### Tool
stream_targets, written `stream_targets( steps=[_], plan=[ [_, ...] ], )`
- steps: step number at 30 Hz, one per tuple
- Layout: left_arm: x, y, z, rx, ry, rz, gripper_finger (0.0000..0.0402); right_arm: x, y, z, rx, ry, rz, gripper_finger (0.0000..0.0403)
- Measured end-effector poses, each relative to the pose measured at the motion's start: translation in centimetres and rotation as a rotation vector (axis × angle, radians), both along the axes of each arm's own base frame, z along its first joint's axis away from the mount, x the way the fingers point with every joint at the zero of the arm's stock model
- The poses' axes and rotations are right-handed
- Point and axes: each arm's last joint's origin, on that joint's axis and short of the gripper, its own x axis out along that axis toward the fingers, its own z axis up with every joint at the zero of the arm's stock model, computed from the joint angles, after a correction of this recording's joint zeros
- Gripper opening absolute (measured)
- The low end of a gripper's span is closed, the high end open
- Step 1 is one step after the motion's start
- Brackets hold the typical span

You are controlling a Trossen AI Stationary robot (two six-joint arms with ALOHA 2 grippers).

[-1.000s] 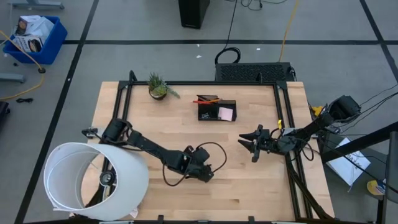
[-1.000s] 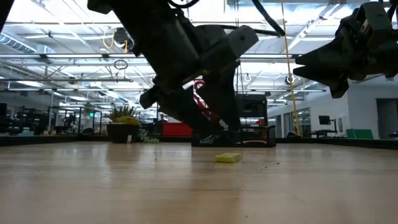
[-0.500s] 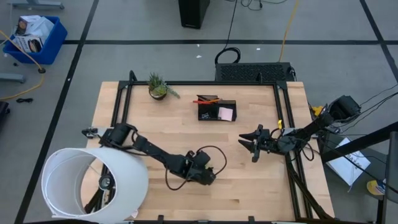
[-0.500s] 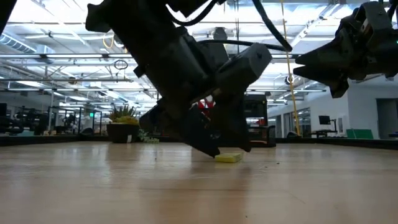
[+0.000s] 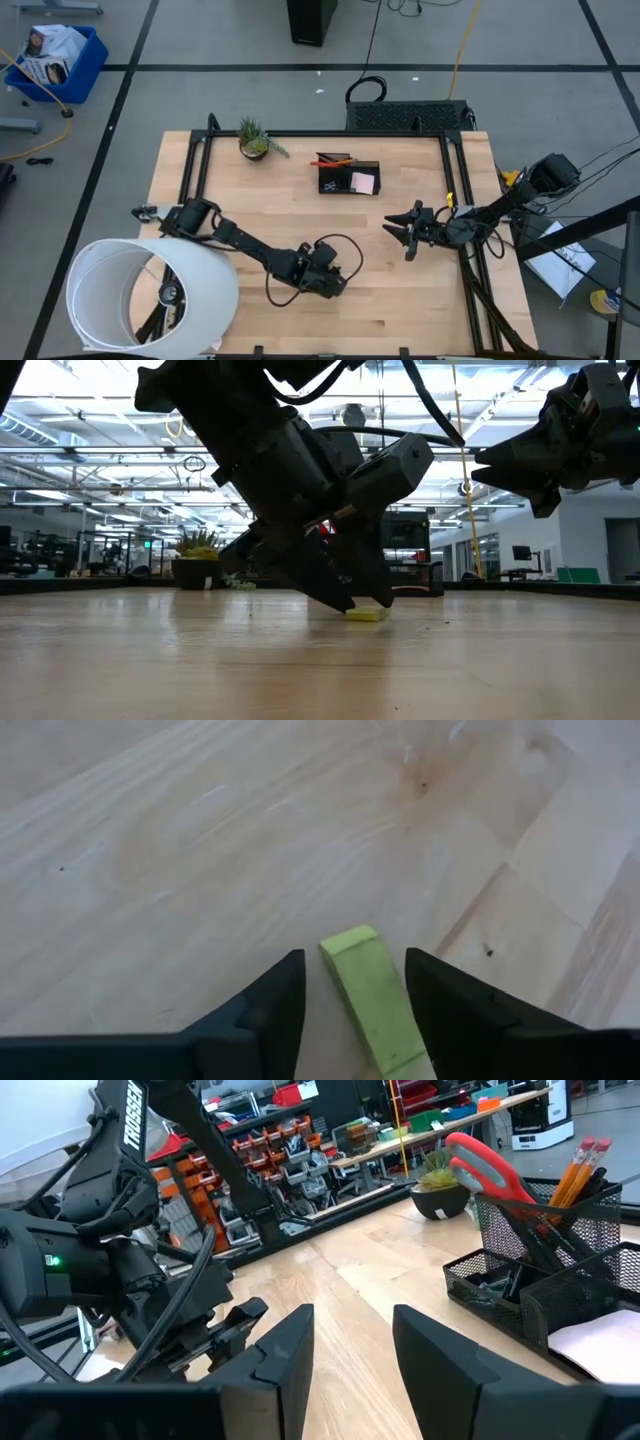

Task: Pick and place office supplies into organizer
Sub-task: Put the green eraser into the desk organizer

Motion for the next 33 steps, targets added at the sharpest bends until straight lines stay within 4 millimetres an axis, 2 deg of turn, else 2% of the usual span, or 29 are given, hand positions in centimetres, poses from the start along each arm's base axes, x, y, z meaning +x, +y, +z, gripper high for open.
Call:
stream_targets(
  steps=[7, 27, 33],
  plan=[
    [0.02, -0.03, -0.01, 0.003, 0.013, -0.036, 0.0154, 0.00, 0.00, 0.00, 0.000, 0.000, 0.000, 0.0132],
    [-0.10, 0.29, -0.15, -0.004, 0.052, -0.043, 0.0151, 0.00, 0.00, 0.00, 0.000, 0.000, 0.000, 0.0132],
    [-0.18, 0.34, -0.20, -0.002, 0.061, -0.040, 0.0108, 0.00, -0.01, 0.00, 0.000, 0.000, 0.000, 0.0132]
  ],
)
